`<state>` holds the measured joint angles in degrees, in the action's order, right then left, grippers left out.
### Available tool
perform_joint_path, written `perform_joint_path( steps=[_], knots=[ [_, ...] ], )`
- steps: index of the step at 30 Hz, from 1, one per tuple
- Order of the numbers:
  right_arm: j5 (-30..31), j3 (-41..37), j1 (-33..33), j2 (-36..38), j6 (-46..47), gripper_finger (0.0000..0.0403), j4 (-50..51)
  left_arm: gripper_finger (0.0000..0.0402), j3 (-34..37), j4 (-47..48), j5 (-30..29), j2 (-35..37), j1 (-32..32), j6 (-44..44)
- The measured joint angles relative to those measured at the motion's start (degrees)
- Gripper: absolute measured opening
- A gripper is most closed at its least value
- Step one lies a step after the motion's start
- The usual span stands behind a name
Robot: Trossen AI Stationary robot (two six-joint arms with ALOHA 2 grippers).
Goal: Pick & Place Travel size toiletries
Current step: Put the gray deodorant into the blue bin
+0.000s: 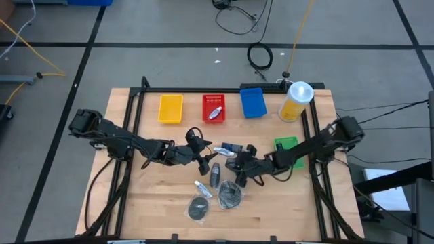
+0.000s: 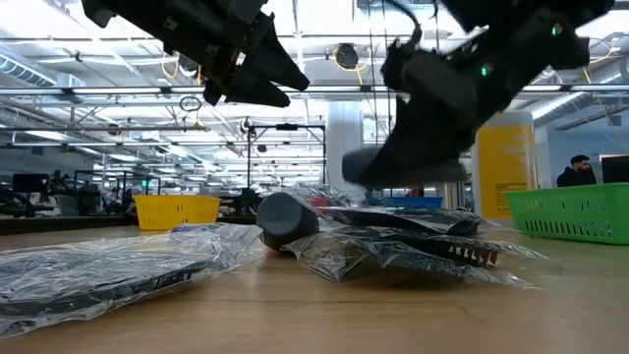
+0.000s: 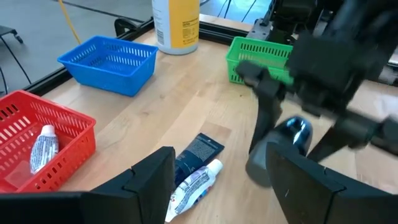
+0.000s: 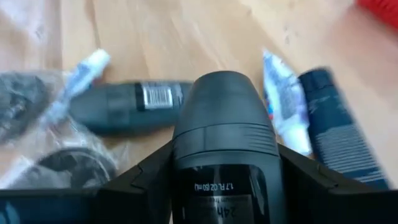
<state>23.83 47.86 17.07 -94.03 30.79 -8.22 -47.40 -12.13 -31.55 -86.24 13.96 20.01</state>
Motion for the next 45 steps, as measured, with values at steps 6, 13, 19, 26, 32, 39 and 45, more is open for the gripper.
perform_joint_path(
  steps=[6, 13, 19, 26, 32, 39, 45],
  knots=[
    [3.14, 0.02, -4.44, 8.19, 1.01, 0.0202, 11.33, 0.0246, 0.00, 0.05, -0.02, 0.00, 0.00, 0.20],
    [3.07, 0.02, -22.93, 16.68, 0.76, 0.0202, 22.02, 0.0246, 0.00, -0.09, -0.04, 0.00, -0.48, 1.16],
    [-0.55, 0.02, -39.19, 13.93, -2.85, 0.0202, 14.49, 0.0246, 0.00, -0.29, -0.11, 0.00, -1.08, 2.06],
    [-5.72, 0.02, -49.47, 4.26, -1.82, 0.0202, -2.37, 0.0246, -0.04, -3.17, -0.10, 0.00, -1.60, 1.54],
    [-6.01, 0.04, -52.15, -1.78, 1.59, 0.0215, -6.21, 0.0246, -0.04, -6.15, 0.48, 0.00, -1.70, -0.70],
    [-6.63, 0.04, -53.50, -5.26, 2.40, 0.0215, -6.92, 0.0246, -0.04, -6.54, 0.48, 0.00, -1.70, -1.73],
    [-7.67, 0.07, -53.76, -5.82, 1.25, 0.0233, -7.77, 0.0246, -0.04, -6.59, 0.50, 0.00, -1.73, -1.70]
  ],
)
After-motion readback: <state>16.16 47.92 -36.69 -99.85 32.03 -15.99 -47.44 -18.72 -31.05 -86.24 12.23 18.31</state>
